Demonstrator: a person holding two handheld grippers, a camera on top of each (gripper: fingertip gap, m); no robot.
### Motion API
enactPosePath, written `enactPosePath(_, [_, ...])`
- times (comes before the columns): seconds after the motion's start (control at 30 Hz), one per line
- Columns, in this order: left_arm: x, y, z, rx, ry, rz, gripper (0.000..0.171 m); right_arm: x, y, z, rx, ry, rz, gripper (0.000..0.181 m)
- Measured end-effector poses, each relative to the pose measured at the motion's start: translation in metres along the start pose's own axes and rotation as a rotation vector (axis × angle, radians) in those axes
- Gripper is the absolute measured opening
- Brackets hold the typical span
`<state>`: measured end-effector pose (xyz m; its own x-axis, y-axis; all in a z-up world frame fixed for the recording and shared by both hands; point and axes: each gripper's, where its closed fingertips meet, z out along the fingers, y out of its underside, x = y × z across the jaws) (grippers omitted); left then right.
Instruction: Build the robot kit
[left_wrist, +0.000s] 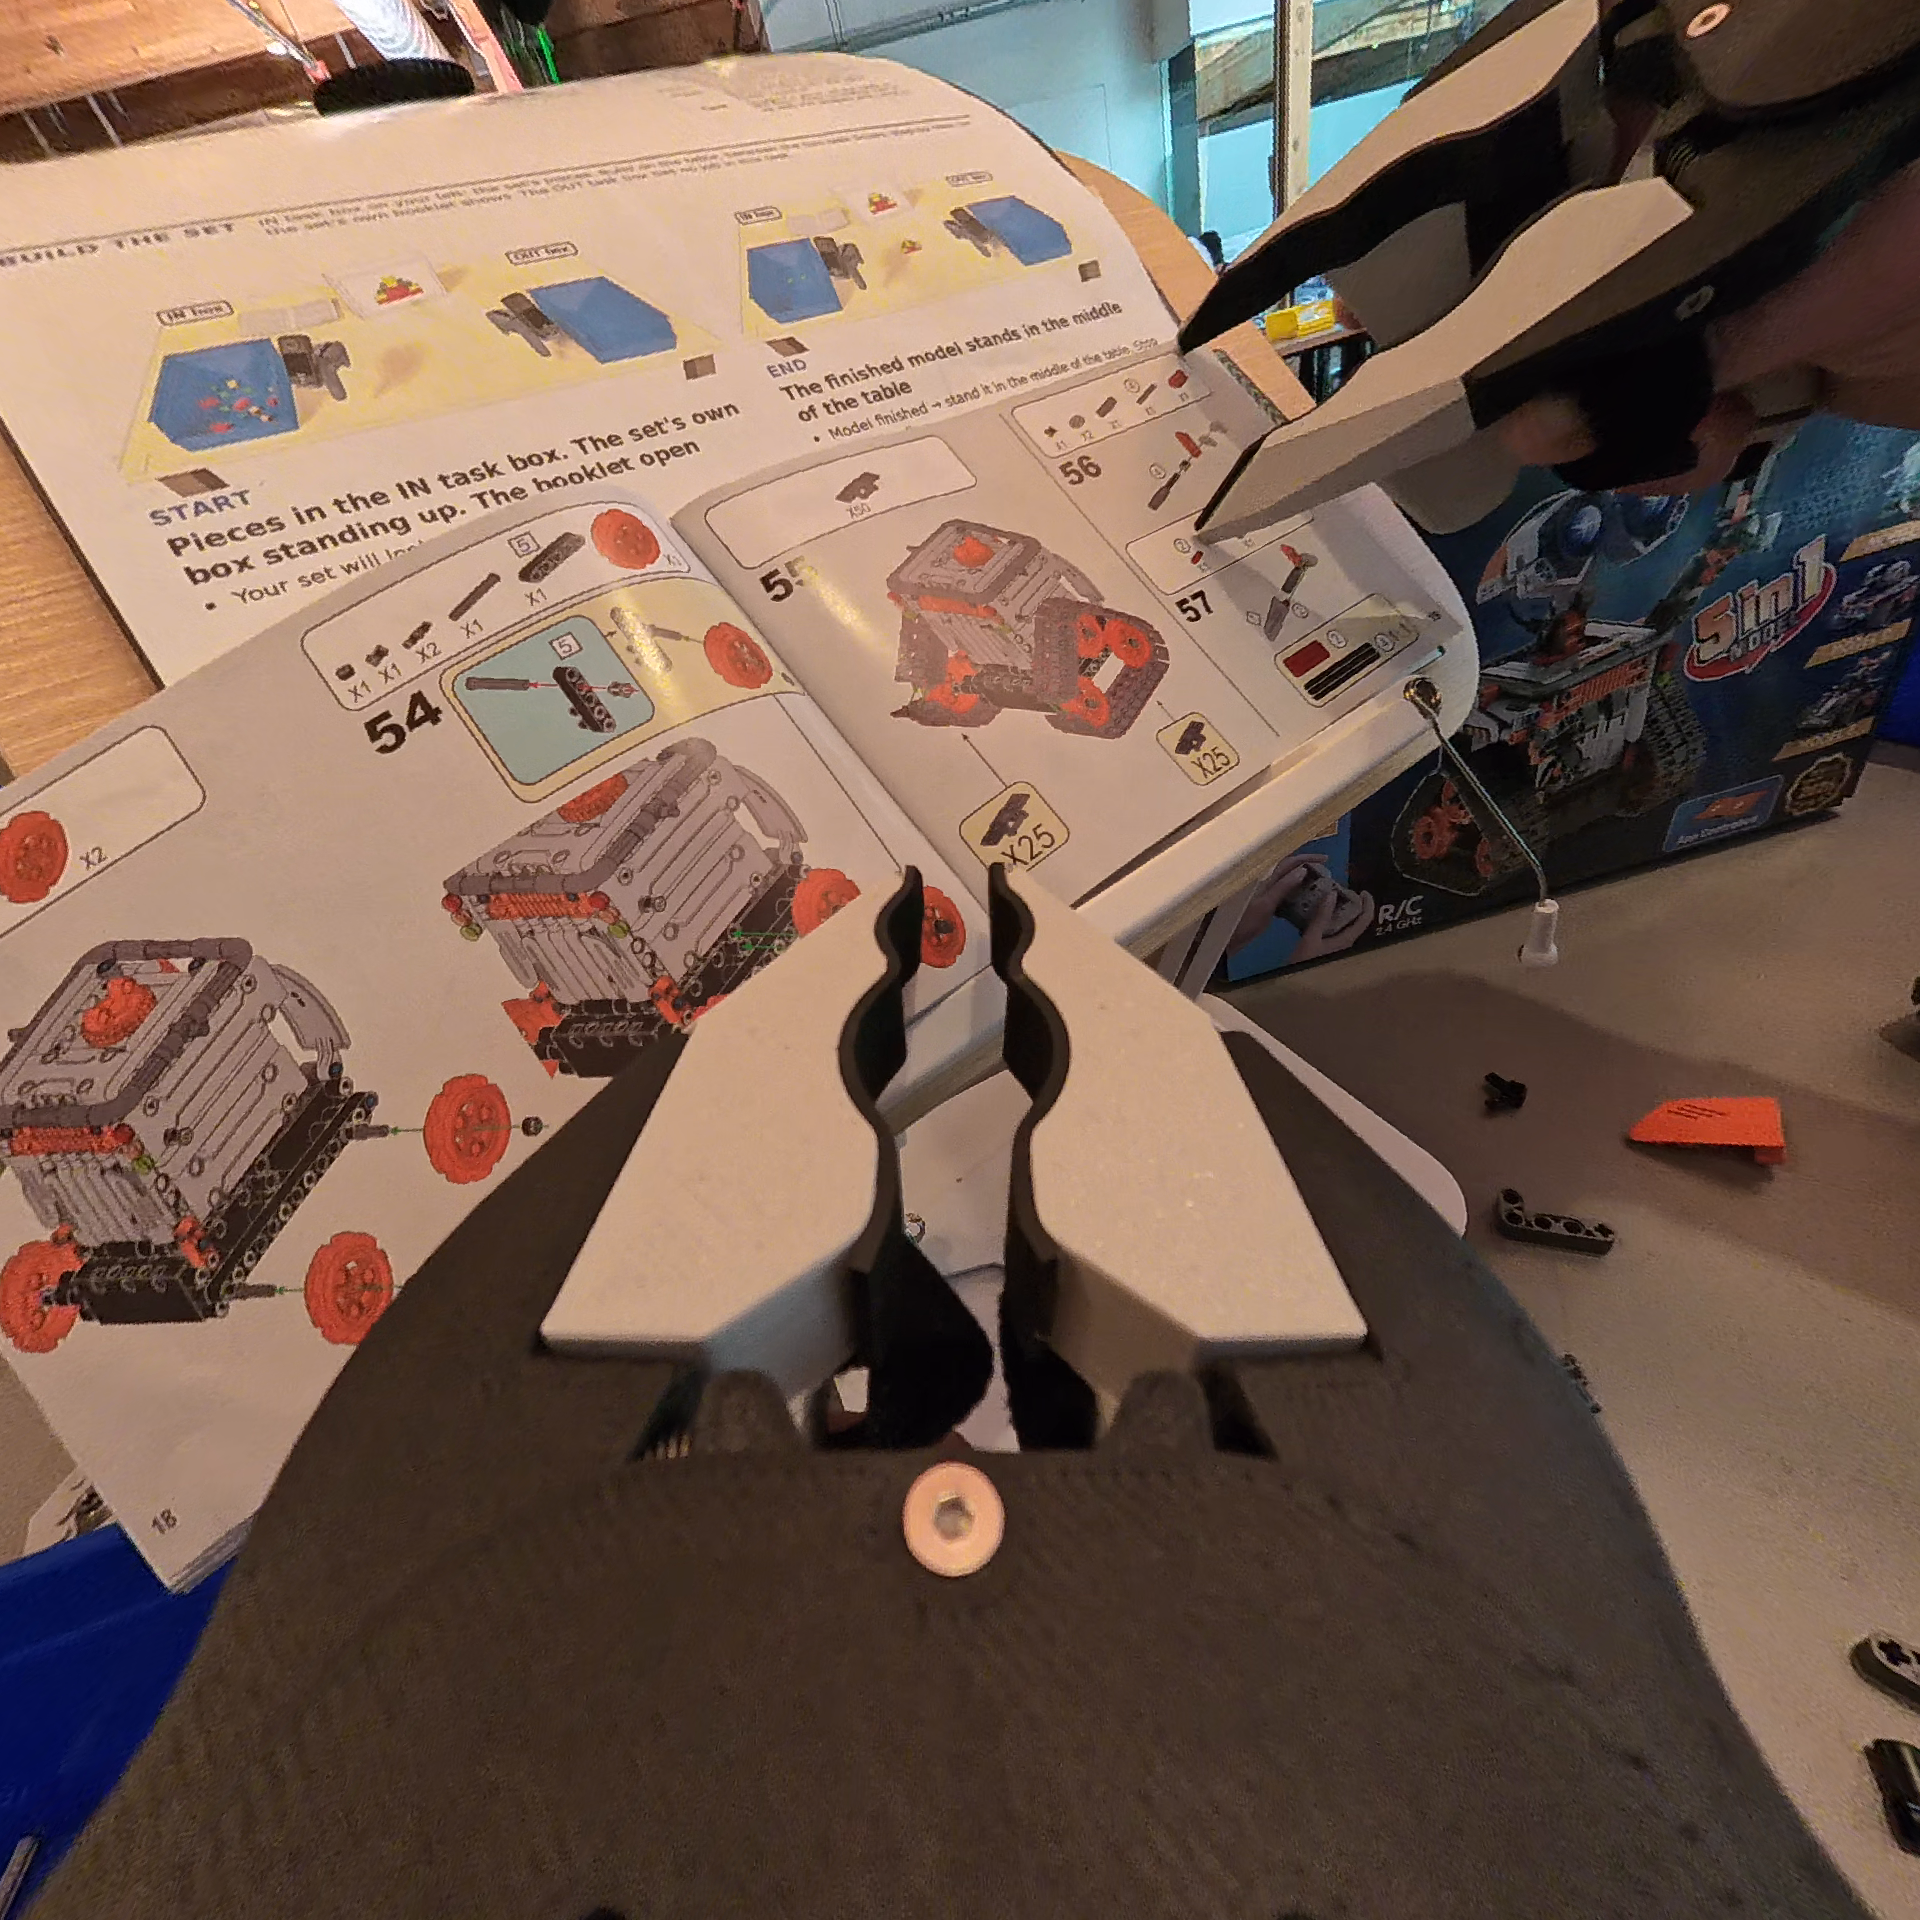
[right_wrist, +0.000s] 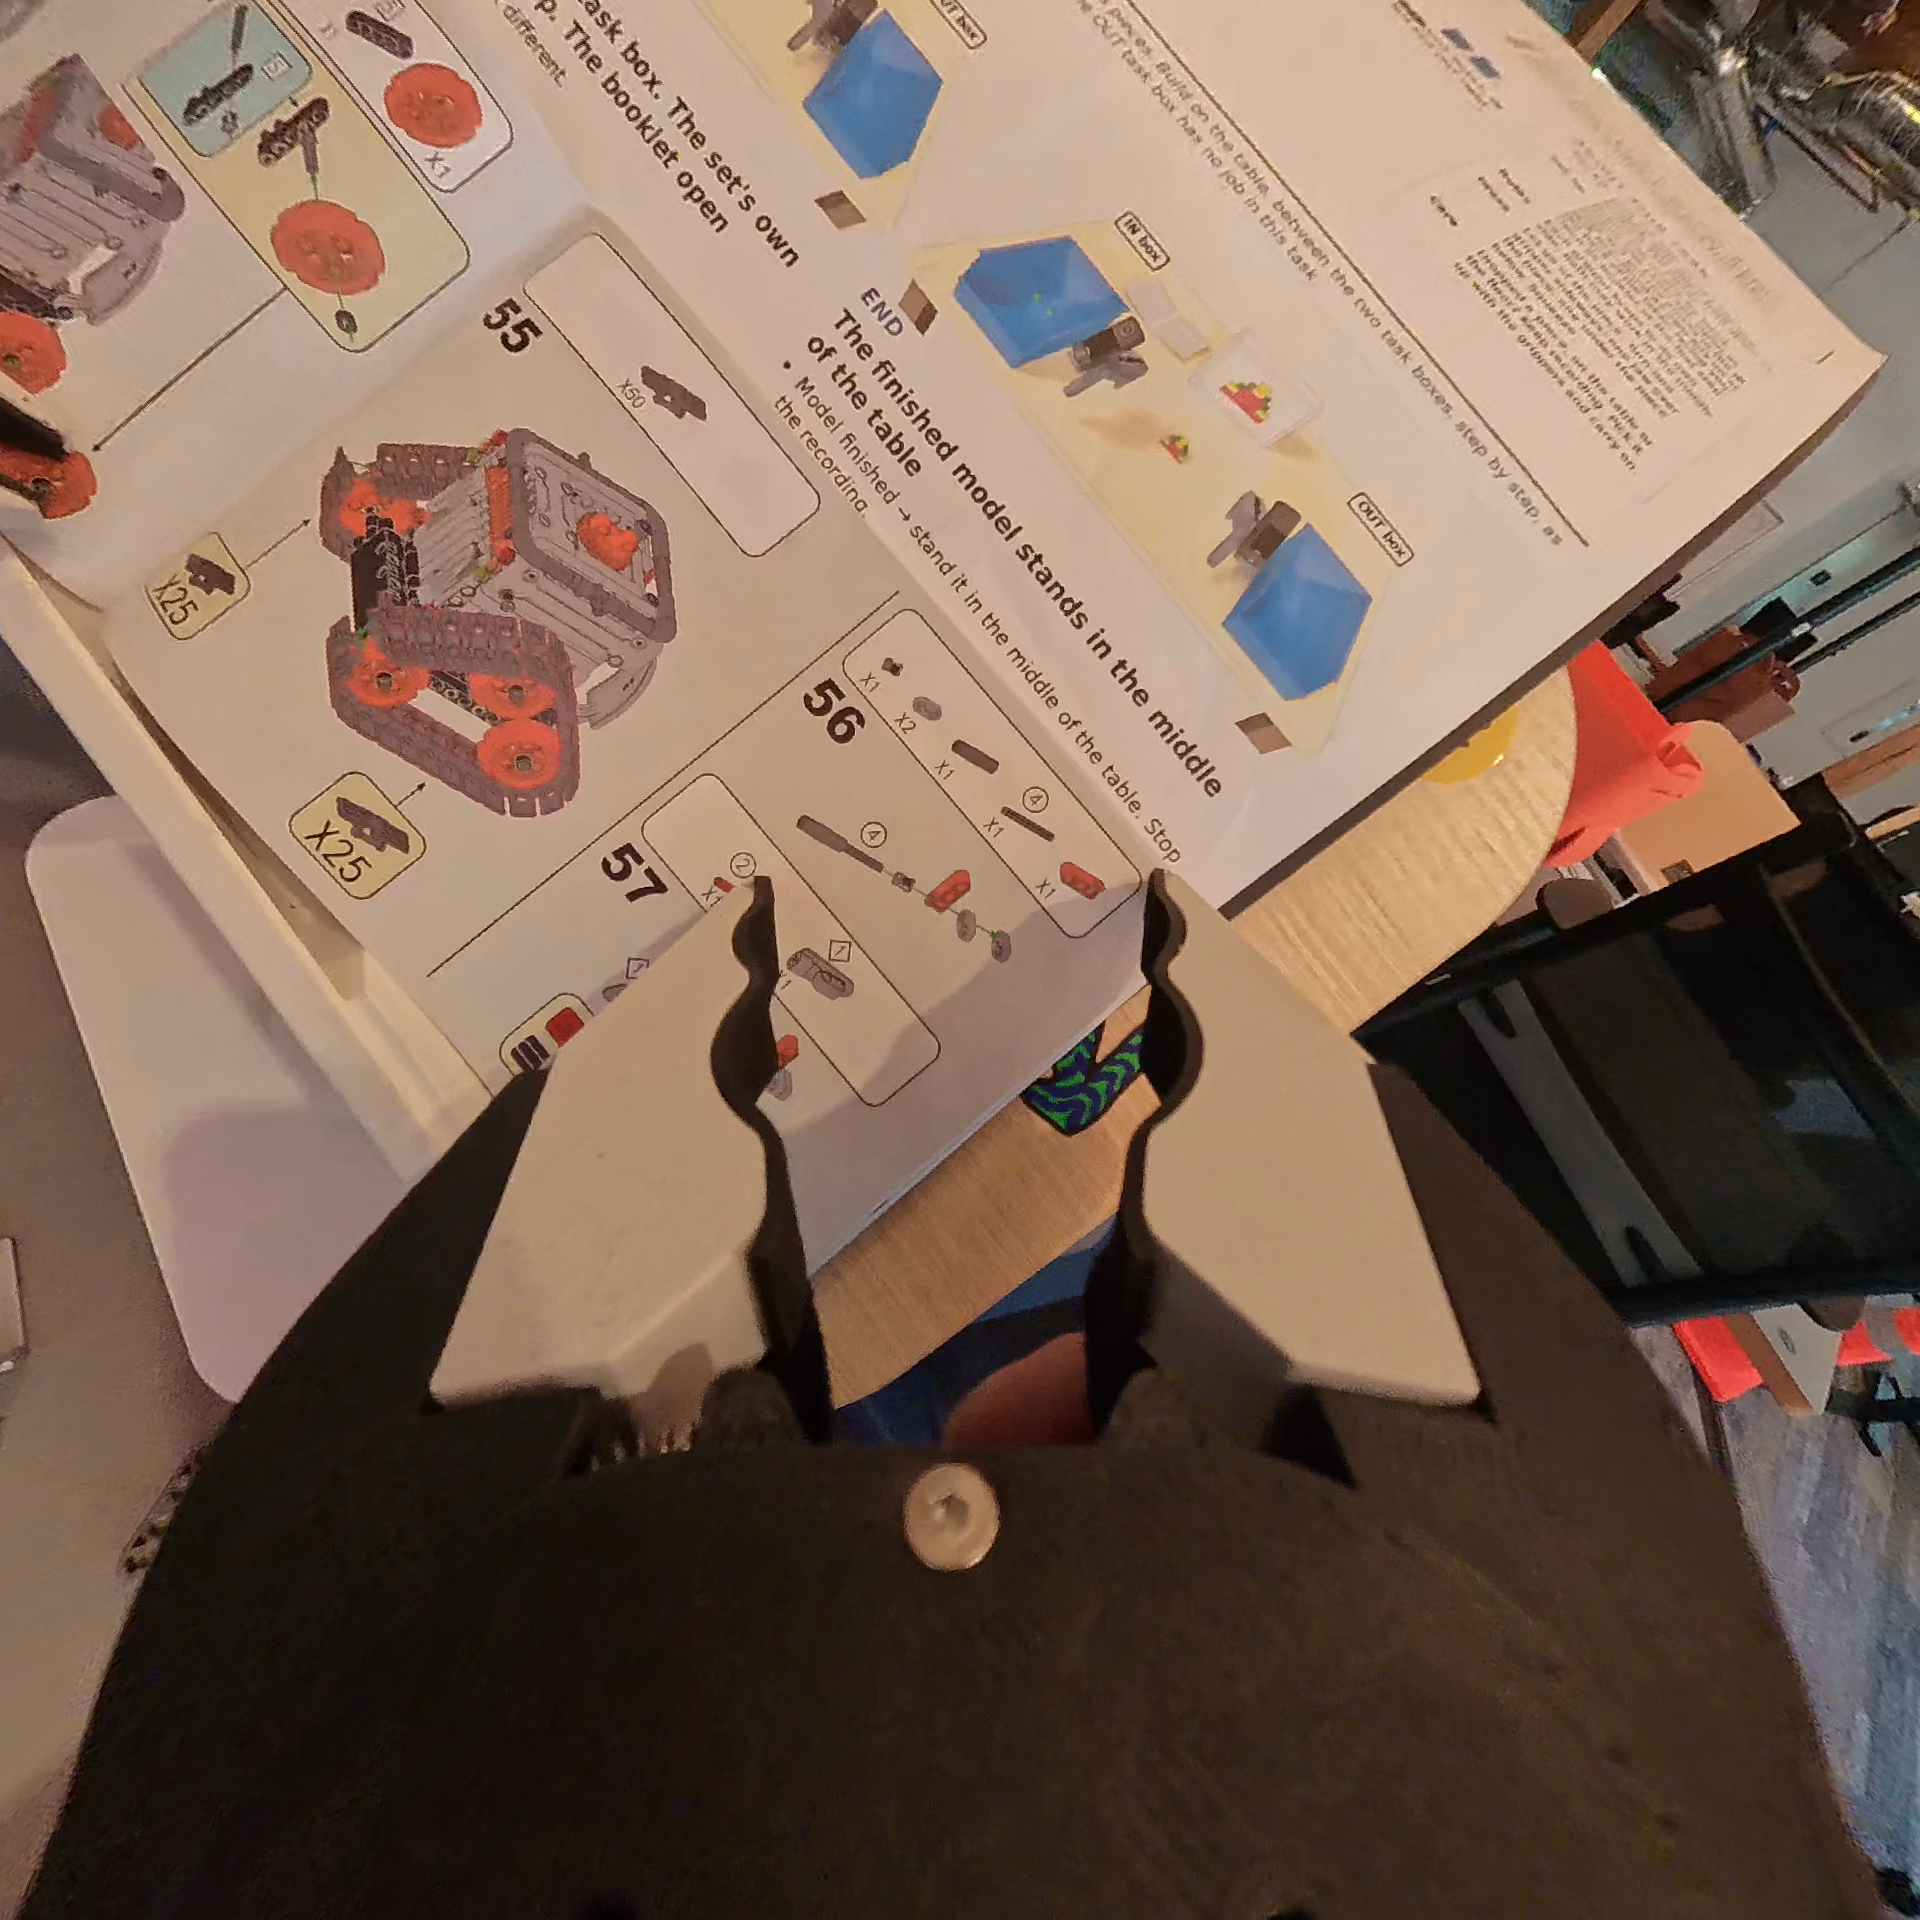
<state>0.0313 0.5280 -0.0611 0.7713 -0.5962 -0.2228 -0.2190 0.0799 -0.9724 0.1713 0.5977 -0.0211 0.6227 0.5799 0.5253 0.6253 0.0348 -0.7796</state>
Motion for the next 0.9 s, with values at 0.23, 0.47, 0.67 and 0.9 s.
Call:
enactPosePath(0.23, [0.002, 0.001, 0.001, -0.004, 0.005, 0.01, 0.014, 0.003, -0.001, 0.001, 0.002, -0.001, 0.011, 0.052])
enactPosePath(0.47, [0.003, 0.002, 0.001, -0.006, 0.013, 0.01, 0.011, 0.009, -0.001, 0.0, 0.012, 0.038, 0.011, 0.067])
enactPosePath(0.67, [0.004, 0.002, 0.001, -0.006, 0.015, 0.012, 0.013, 0.009, -0.001, 0.001, 0.014, 0.026, 0.027, 0.062])
enactPosePath(0.9, [0.004, 0.002, 0.001, -0.007, 0.019, 0.012, 0.012, 0.013, 0.001, 0.001, 0.035, 0.037, 0.069, 0.064])
